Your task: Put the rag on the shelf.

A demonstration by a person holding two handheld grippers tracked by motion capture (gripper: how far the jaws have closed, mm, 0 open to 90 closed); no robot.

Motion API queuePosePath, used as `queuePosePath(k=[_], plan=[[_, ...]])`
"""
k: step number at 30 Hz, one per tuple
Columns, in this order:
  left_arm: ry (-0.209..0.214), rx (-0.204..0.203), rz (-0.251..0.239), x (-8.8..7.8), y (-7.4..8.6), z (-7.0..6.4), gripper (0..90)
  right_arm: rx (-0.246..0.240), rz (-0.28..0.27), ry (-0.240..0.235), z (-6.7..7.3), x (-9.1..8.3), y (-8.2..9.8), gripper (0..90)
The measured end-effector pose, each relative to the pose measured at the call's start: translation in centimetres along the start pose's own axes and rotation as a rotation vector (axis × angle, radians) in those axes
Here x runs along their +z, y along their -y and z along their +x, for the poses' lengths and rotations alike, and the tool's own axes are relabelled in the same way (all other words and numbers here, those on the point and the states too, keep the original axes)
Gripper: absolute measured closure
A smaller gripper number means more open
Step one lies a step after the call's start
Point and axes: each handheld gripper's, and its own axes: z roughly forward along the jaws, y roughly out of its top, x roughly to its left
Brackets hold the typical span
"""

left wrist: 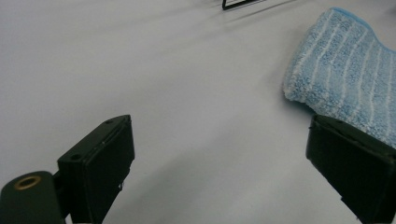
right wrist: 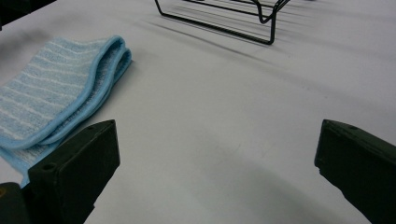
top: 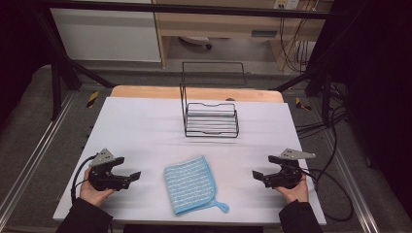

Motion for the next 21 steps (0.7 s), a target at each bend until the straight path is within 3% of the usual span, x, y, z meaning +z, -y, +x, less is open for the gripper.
queuePosePath(k=[13, 21], plan=[[-0.006, 0.006, 0.014, 0.6, -0.3, -0.8, 8.4, -0.011, 0.017, 0.013, 0.2, 0.2, -0.1, 0.6], [-0.008, -0.012, 0.024, 1.1, -0.9, -2.2, 10.6, -0.037, 0.036, 0.002, 1.0, 0.9, -0.3, 0.6]])
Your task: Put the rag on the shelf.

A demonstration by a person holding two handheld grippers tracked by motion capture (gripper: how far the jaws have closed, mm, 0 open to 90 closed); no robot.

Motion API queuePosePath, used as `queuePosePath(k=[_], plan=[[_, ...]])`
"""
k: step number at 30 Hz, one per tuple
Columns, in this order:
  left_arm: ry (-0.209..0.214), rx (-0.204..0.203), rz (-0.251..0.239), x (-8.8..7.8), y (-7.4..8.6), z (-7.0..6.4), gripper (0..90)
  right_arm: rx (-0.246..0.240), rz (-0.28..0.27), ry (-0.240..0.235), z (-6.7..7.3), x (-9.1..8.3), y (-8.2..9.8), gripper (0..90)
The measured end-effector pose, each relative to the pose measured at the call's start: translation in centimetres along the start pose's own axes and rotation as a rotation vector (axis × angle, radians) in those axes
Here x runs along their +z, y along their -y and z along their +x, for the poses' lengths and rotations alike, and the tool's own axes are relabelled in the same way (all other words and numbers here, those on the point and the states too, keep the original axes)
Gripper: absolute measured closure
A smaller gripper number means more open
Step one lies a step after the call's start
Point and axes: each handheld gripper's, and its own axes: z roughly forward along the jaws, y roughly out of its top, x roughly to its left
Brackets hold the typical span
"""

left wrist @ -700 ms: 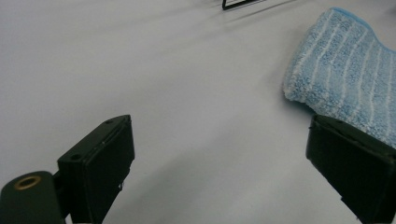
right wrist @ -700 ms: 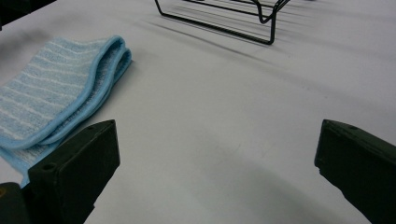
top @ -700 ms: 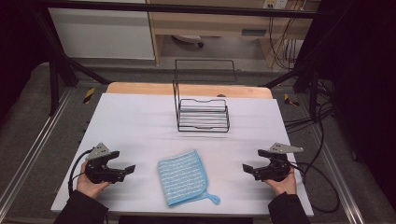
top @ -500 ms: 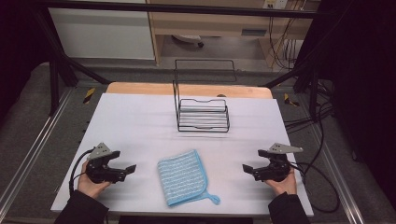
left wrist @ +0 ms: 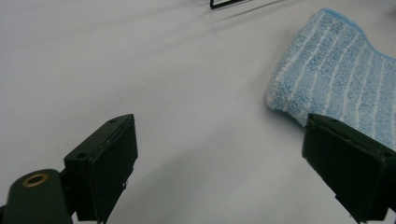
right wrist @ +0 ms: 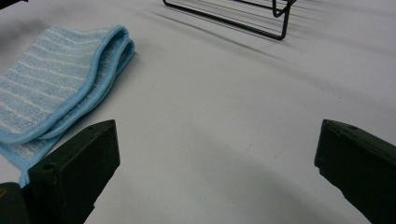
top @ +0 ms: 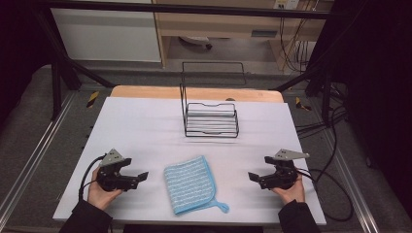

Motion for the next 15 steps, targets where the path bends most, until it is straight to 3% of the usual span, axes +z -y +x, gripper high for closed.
queuePosePath(k=[6, 15], plan=[[0.031, -0.017, 0.008, 0.6, -0.5, -1.7, 13.3, -0.003, 0.012, -0.008, 0.6, 0.5, -0.2, 0.8], [0.088, 0.026, 0.067, 2.2, -0.9, -5.5, 19.7, -0.015, 0.023, -0.021, 1.6, 1.2, -0.5, 1.3]])
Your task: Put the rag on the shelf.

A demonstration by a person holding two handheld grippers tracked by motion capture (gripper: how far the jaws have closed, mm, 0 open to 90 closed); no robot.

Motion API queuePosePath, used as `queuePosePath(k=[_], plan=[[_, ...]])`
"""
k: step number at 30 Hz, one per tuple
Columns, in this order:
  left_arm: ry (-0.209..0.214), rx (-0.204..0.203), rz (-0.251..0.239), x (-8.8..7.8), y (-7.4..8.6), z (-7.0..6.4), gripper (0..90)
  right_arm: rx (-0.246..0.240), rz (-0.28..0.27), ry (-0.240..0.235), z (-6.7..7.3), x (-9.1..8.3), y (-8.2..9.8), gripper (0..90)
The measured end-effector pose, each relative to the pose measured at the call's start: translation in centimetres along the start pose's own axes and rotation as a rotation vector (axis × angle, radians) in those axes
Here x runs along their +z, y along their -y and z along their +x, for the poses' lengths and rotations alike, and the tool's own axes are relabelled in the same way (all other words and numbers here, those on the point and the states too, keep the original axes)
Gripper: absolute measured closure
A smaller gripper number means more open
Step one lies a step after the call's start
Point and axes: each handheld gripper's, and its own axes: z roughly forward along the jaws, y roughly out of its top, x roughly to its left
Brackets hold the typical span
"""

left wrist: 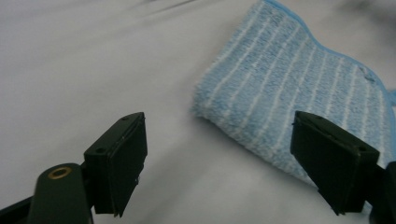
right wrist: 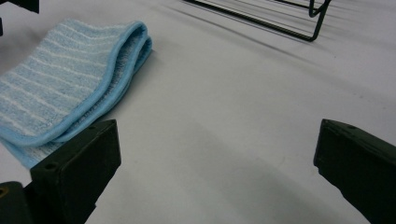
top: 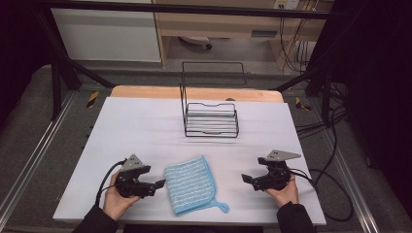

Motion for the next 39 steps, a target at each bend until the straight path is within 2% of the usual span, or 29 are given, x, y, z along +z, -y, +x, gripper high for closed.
queuePosePath(k=[2, 3, 4, 5, 11, 21, 27, 28, 30, 31, 34, 35, 37, 38, 39], plan=[[0.01, 0.004, 0.01, 0.4, 0.0, -0.8, 20.8, -0.002, -0.001, -0.001, 0.1, 0.1, -0.1, 1.6], [0.01, 0.004, 0.01, 0.4, 0.0, -0.8, 21.3, -0.007, 0.002, 0.0, 0.2, 0.2, -0.1, 1.7], [0.013, 0.005, 0.026, 0.7, 0.1, -1.6, 22.1, -0.004, 0.004, 0.002, 0.3, 0.3, -0.1, 1.9], [0.013, 0.005, 0.026, 0.7, 0.1, -1.6, 23.0, -0.009, 0.001, 0.003, 0.4, 0.3, -0.2, 2.1], [0.018, -0.013, 0.081, 1.6, 0.7, -3.6, 29.3, -0.016, -0.005, -0.003, 1.2, 1.1, -0.8, 4.1], [0.013, -0.077, 0.105, 2.0, 1.5, -5.1, 39.6, -0.026, 0.011, -0.034, 3.0, 3.5, -2.9, 10.1], [0.001, -0.095, 0.12, 2.1, 1.8, -5.5, 47.2, -0.038, 0.01, -0.064, 4.1, 5.2, -4.2, 16.6], [0.004, -0.103, 0.124, 2.1, 1.8, -5.6, 49.5, -0.047, 0.012, -0.075, 4.6, 6.1, -4.8, 20.0], [0.005, -0.11, 0.125, 2.1, 1.9, -5.6, 50.5, -0.049, 0.013, -0.08, 4.8, 6.6, -5.0, 21.9], [0.003, -0.11, 0.125, 2.1, 1.9, -5.6, 52.1, -0.059, 0.027, -0.081, 5.2, 7.7, -5.5, 25.0], [0.006, -0.102, 0.132, 2.1, 1.9, -5.7, 56.6, -0.064, 0.037, -0.093, 5.6, 9.4, -5.9, 30.3], [0.009, -0.102, 0.133, 2.2, 1.9, -5.8, 56.6, -0.064, 0.037, -0.093, 5.6, 9.4, -5.9, 30.3], [0.012, -0.099, 0.136, 2.2, 1.9, -5.8, 59.9, -0.062, 0.047, -0.099, 5.8, 10.5, -6.0, 33.4], [0.019, -0.102, 0.14, 2.2, 1.9, -5.8, 63.5, -0.073, 0.068, -0.102, 5.8, 11.5, -6.1, 35.3], [0.019, -0.102, 0.14, 2.2, 1.9, -5.8, 65.0, -0.073, 0.068, -0.102, 5.8, 11.5, -6.1, 35.3]])
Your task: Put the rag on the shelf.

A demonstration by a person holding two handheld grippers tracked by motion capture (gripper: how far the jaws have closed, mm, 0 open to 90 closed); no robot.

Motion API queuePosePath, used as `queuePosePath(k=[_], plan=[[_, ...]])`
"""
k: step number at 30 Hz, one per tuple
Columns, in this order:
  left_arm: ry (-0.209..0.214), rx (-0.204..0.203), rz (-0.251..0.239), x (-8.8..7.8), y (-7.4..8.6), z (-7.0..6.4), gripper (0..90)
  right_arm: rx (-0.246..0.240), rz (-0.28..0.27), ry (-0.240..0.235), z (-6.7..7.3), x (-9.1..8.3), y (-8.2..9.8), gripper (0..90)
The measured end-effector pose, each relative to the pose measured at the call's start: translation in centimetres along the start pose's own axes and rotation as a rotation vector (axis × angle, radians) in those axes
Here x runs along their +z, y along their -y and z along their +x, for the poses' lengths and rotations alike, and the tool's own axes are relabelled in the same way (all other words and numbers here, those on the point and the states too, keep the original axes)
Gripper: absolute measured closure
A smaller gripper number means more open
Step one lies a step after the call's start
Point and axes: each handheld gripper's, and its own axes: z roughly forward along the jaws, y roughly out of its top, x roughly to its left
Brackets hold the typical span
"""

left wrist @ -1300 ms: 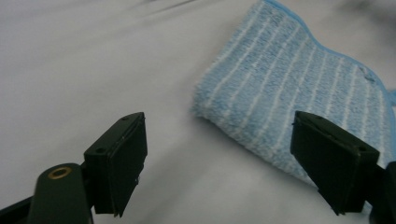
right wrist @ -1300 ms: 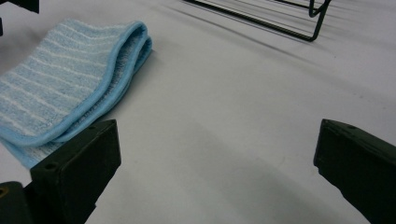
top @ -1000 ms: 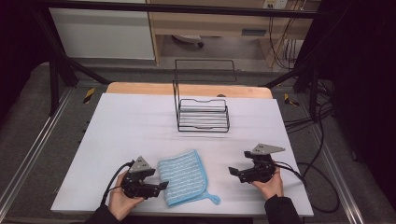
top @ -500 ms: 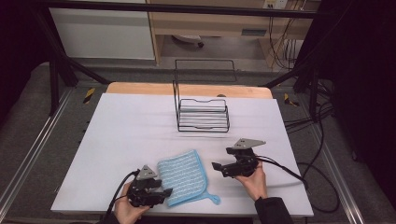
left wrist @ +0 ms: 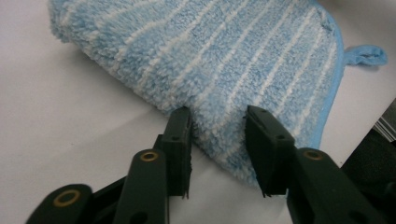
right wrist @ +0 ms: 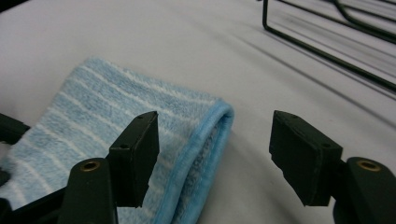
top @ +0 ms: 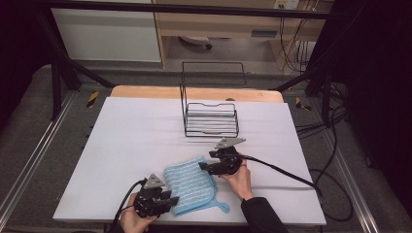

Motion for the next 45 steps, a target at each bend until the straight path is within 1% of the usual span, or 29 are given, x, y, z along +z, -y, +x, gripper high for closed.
queuePosePath(k=[1, 3, 5, 6, 8, 9, 11, 13, 14, 15, 18, 19, 20, 21, 24, 27, 29, 30, 31, 32, 33, 34, 35, 36, 37, 38, 40, 41, 45], plan=[[-0.003, 0.003, -0.001, 0.0, 0.0, 0.0, 65.0, 0.002, 0.006, 0.001, -0.1, 0.4, 0.0, 36.4], [0.003, 0.003, 0.004, 0.0, 0.0, 0.0, 69.2, 0.0, 0.021, -0.001, -0.4, 1.4, -0.2, 38.6], [0.006, 0.003, 0.006, 0.1, -0.1, 0.0, 71.6, -0.001, 0.028, -0.004, -0.4, 1.6, -0.3, 39.2], [0.007, 0.003, 0.007, 0.1, -0.1, 0.0, 72.4, -0.009, 0.04, -0.012, -0.6, 2.1, -0.4, 41.6], [0.009, 0.003, 0.008, 0.1, -0.1, 0.0, 73.1, -0.009, 0.045, -0.02, -0.6, 2.3, -0.4, 42.9], [0.01, 0.004, 0.009, 0.1, -0.1, 0.0, 73.9, -0.006, 0.048, -0.03, -0.7, 2.4, -0.4, 45.2], [0.011, 0.003, 0.006, 0.1, -0.1, 0.0, 76.2, 0.006, 0.066, -0.06, -0.8, 2.7, -0.2, 53.5], [0.016, 0.001, 0.006, 0.1, -0.1, 0.0, 78.1, 0.004, 0.066, -0.078, -0.6, 2.6, -0.2, 60.3], [0.017, 0.002, 0.009, 0.0, -0.1, 0.0, 78.1, 0.004, 0.066, -0.078, -0.6, 2.6, -0.2, 60.3], [0.017, 0.003, 0.01, 0.0, -0.1, 0.0, 79.3, 0.004, 0.071, -0.083, -0.6, 2.6, -0.1, 64.1], [0.02, 0.003, 0.011, 0.0, -0.2, 0.1, 80.8, 0.028, 0.076, -0.089, -0.5, 2.6, -0.1, 72.6], [0.022, 0.001, 0.009, 0.0, -0.2, 0.1, 80.8, 0.028, 0.076, -0.089, -0.5, 2.6, -0.1, 72.6], [0.022, 0.002, 0.01, 0.0, -0.2, 0.1, 81.8, 0.027, 0.073, -0.093, -0.4, 2.4, -0.2, 77.8], [0.023, 0.001, 0.01, 0.0, -0.2, 0.1, 82.1, 0.027, 0.071, -0.092, -0.4, 2.3, -0.2, 79.0], [0.025, 0.009, 0.011, -0.1, -0.3, 0.2, 83.1, 0.041, 0.063, -0.081, -0.2, 2.1, -0.2, 80.5], [0.027, 0.013, 0.004, -0.1, -0.4, 0.2, 83.3, 0.044, 0.057, -0.067, -0.1, 1.8, -0.2, 80.8], [0.019, 0.016, -0.001, -0.2, -0.5, 0.1, 83.4, 0.057, 0.045, -0.038, 0.3, 1.3, -0.2, 80.8], [0.014, 0.022, -0.003, -0.2, -0.5, 0.2, 83.4, 0.057, 0.045, -0.038, 0.3, 1.3, -0.2, 80.8], [0.011, 0.026, -0.002, -0.1, -0.6, 0.2, 83.5, 0.057, 0.045, -0.011, 0.5, 1.0, -0.1, 80.8], [0.009, 0.026, -0.004, -0.1, -0.7, 0.2, 83.5, 0.056, 0.04, 0.001, 0.6, 0.8, 0.0, 80.8], [0.007, 0.032, -0.003, -0.1, -0.7, 0.3, 83.5, 0.056, 0.04, 0.001, 0.6, 0.8, 0.0, 80.8], [0.002, 0.034, -0.007, 0.0, -0.9, 0.3, 83.5, 0.079, 0.03, 0.019, 0.6, 0.3, 0.2, 80.8], [-0.01, 0.042, -0.011, 0.1, -1.2, 0.4, 83.5, 0.096, 0.025, 0.025, 0.5, 0.0, 0.3, 80.7], [-0.01, 0.042, -0.011, 0.1, -1.2, 0.4, 83.5, 0.096, 0.025, 0.025, 0.5, 0.0, 0.3, 80.7], [-0.011, 0.05, -0.015, 0.3, -1.4, 0.5, 83.5, 0.109, 0.02, 0.033, 0.5, -0.2, 0.5, 80.8], [-0.012, 0.056, -0.016, 0.4, -1.6, 0.6, 83.5, 0.119, 0.017, 0.059, 0.3, -0.7, 0.8, 80.7], [-0.011, 0.057, -0.018, 0.8, -1.9, 0.8, 83.6, 0.129, 0.01, 0.079, 0.2, -1.0, 1.2, 80.8], [-0.011, 0.058, -0.021, 1.0, -2.2, 0.9, 83.5, 0.14, 0.012, 0.086, 0.1, -1.2, 1.3, 80.8], [-0.011, 0.062, -0.026, 1.3, -2.6, 1.1, 83.2, 0.152, 0.004, 0.11, 0.0, -1.6, 1.5, 80.7]])
